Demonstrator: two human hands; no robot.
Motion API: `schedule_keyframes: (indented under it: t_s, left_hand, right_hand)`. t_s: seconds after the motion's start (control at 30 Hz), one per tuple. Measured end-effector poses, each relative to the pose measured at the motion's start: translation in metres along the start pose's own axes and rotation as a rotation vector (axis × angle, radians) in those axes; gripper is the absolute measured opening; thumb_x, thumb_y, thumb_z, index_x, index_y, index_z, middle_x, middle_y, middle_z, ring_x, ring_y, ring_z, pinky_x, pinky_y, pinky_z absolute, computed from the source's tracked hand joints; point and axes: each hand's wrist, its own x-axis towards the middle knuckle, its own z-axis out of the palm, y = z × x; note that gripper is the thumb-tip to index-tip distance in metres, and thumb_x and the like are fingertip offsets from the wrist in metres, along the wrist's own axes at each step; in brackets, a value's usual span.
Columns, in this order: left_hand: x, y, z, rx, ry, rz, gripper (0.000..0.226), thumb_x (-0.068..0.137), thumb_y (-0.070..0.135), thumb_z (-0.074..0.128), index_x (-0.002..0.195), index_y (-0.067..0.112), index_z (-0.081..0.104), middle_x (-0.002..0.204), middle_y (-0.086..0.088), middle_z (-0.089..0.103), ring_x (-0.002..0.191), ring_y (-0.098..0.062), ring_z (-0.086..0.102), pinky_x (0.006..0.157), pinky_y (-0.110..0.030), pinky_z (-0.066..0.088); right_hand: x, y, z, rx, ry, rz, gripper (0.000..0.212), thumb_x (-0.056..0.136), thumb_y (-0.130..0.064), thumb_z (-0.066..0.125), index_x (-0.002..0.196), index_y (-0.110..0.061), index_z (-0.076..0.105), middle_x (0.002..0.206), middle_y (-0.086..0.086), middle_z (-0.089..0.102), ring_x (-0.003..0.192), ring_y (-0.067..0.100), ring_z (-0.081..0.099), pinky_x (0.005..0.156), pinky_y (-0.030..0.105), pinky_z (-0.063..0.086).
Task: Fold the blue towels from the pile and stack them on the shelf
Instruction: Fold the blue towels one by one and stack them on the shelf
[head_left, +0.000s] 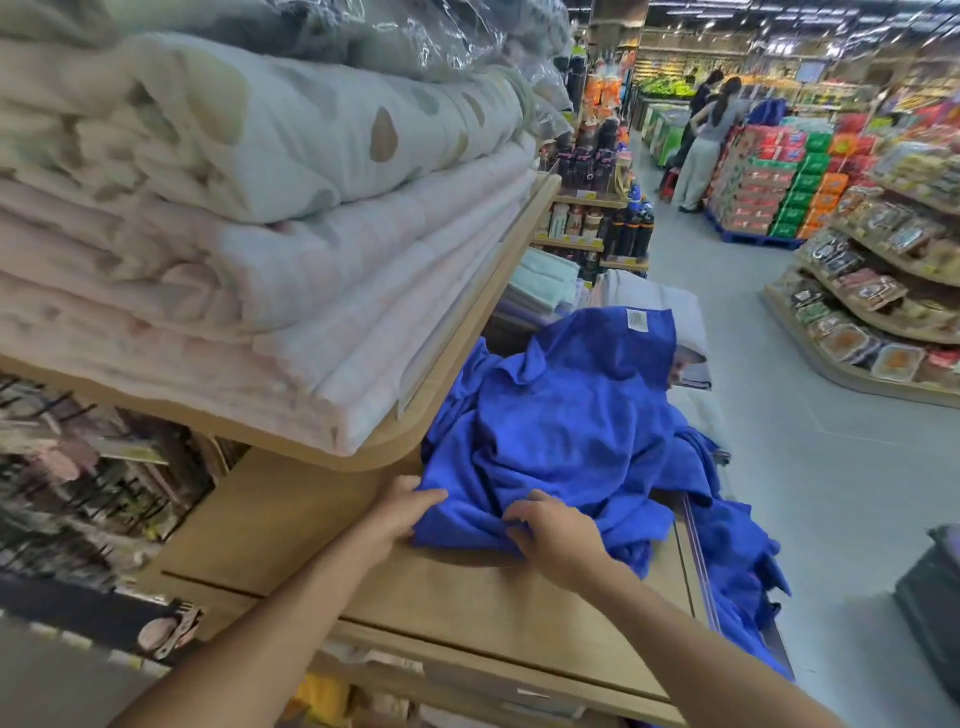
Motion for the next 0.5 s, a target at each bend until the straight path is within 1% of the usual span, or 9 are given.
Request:
schedule_keyframes:
  t_s: [0.07,0.13,0.17,0.2,0.23,0.3,0.4,0.43,0.5]
  left_hand:
    - [-0.025,0.006,-0.015,-0.280,-0.226,-0.019,0.015,0.092,0.015,0.069,0.107,0.016,0.069,0.107,-0.011,0.069,0.096,-0.022,0.062,0.083,-0.036,0.047]
    - [-0.050,0.003,-0.035,-0.465,-0.641,-0.034,0.034,0.096,0.016,0.067,0.129,0.007,0.064,0.133,-0.021,0.062,0.120,-0.034,0.061,0.097,-0.045,0.050]
    - [-0.060,-0.002,-0.045,-0.442,-0.853,-0.049,0.040,0.101,0.017,0.060,0.138,0.002,0.056,0.143,-0.027,0.054,0.131,-0.041,0.054,0.103,-0.049,0.050]
    - [-0.066,-0.009,-0.053,-0.359,-0.987,-0.067,0.043,0.106,0.021,0.054,0.142,0.000,0.051,0.147,-0.030,0.049,0.134,-0.045,0.051,0.104,-0.050,0.049]
    - [-0.069,-0.017,-0.055,-0.261,-1.023,-0.100,0.043,0.107,0.025,0.052,0.142,0.001,0.051,0.145,-0.029,0.050,0.131,-0.044,0.054,0.101,-0.047,0.051]
    - [-0.065,-0.028,-0.043,-0.085,-0.834,-0.151,0.030,0.104,0.024,0.057,0.127,0.007,0.067,0.131,-0.020,0.066,0.112,-0.030,0.069,0.087,-0.036,0.056]
    - [-0.049,-0.036,-0.006,0.162,-0.308,-0.034,0.017,0.101,0.013,0.056,0.101,0.014,0.073,0.100,-0.007,0.073,0.076,-0.014,0.066,0.060,-0.025,0.048]
    - [-0.044,-0.037,0.006,0.273,-0.195,0.054,0.013,0.099,0.014,0.059,0.098,0.017,0.072,0.097,-0.003,0.072,0.074,-0.013,0.064,0.058,-0.025,0.048]
    - [-0.039,-0.037,0.023,0.458,-0.098,0.247,0.013,0.092,0.017,0.066,0.092,0.029,0.068,0.095,0.009,0.071,0.081,-0.008,0.066,0.068,-0.027,0.051]
  right_hand:
    - [-0.011,0.007,-0.036,0.275,0.070,-0.035,0.012,0.095,-0.033,0.056,0.105,-0.033,0.063,0.092,-0.016,0.067,0.079,0.006,0.064,0.066,0.030,0.048]
    - [-0.033,0.022,-0.085,0.517,0.080,-0.111,0.010,0.084,-0.024,0.052,0.088,-0.030,0.060,0.065,-0.013,0.059,0.053,0.004,0.049,0.053,0.022,0.038]
    - [-0.048,0.034,-0.109,0.554,0.093,-0.163,0.012,0.077,-0.022,0.048,0.082,-0.025,0.059,0.062,-0.008,0.055,0.052,0.005,0.044,0.051,0.023,0.035]
    - [-0.063,0.046,-0.130,0.553,0.105,-0.200,0.015,0.071,-0.022,0.045,0.078,-0.022,0.058,0.062,-0.002,0.054,0.053,0.012,0.043,0.050,0.028,0.036]
    - [-0.077,0.061,-0.146,0.510,0.106,-0.203,0.018,0.068,-0.024,0.043,0.077,-0.021,0.058,0.064,0.001,0.055,0.055,0.019,0.045,0.052,0.033,0.038]
    - [-0.097,0.089,-0.158,0.287,0.032,-0.109,0.021,0.068,-0.030,0.043,0.078,-0.027,0.061,0.069,-0.004,0.059,0.060,0.014,0.051,0.058,0.034,0.045]
    - [-0.111,0.118,-0.130,-0.146,-0.268,0.123,0.019,0.082,-0.034,0.048,0.085,-0.034,0.067,0.091,-0.019,0.060,0.080,0.001,0.056,0.076,0.028,0.051]
    - [-0.114,0.123,-0.115,-0.224,-0.316,0.173,0.018,0.086,-0.032,0.051,0.090,-0.032,0.068,0.099,-0.017,0.057,0.085,0.002,0.057,0.081,0.032,0.052]
    - [-0.121,0.124,-0.087,-0.307,-0.278,0.192,0.020,0.091,-0.029,0.052,0.103,-0.031,0.067,0.113,-0.012,0.052,0.091,0.016,0.062,0.081,0.039,0.053]
